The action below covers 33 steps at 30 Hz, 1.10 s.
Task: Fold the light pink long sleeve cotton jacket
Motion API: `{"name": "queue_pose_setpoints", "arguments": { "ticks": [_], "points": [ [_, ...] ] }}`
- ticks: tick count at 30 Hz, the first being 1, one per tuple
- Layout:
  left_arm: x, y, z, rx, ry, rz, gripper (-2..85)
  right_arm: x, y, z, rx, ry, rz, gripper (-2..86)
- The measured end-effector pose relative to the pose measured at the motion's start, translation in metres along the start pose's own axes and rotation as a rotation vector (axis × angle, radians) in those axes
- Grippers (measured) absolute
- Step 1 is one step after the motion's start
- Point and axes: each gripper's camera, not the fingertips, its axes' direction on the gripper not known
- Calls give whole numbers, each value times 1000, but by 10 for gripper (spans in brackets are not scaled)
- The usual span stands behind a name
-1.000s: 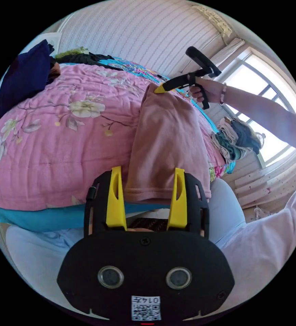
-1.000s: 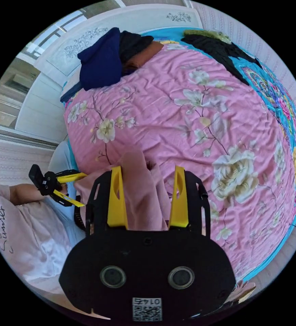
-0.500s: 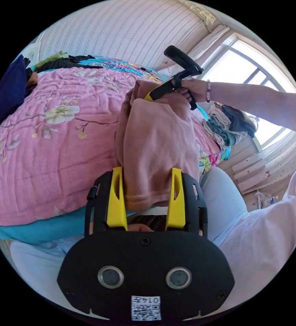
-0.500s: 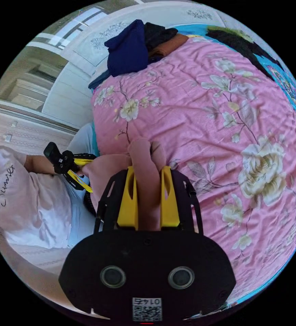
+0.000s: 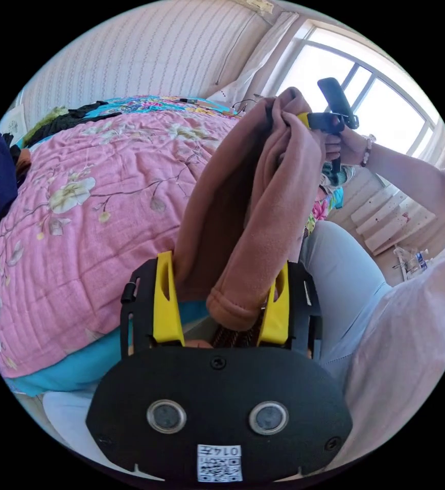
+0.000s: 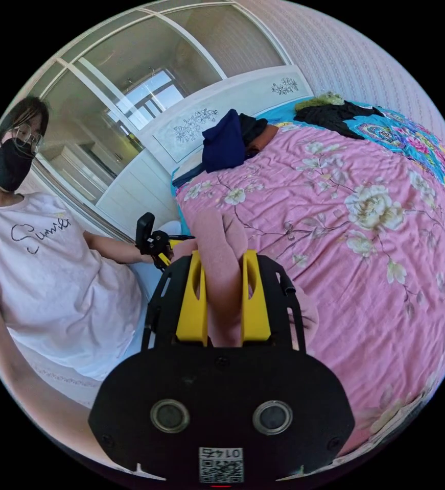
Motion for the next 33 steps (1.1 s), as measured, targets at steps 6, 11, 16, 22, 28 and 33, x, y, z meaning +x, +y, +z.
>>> {"name": "queue_pose_setpoints", "arguments": {
  "ticks": [6,11,16,22,28,33],
  "points": [
    [19,-21,-8,-86,117,71,85,1,26,-15,134,21,91,111],
    [45,-43,-58,-93,99,128,77,-9,33,-28,255,83,126,110],
    [50,-90,-96,-88,3,141,74,1,31,-41,376,88,187,108],
    [58,-220,-45,-134,187,153,70,61,16,-109,280,252,347,107],
    [134,-422,26,-44,250,209,89,153,-45,-233,44,709,631,128],
    [100,-505,104,-173,367,23,99,217,-66,-246,44,967,830,169]
  ]
}}
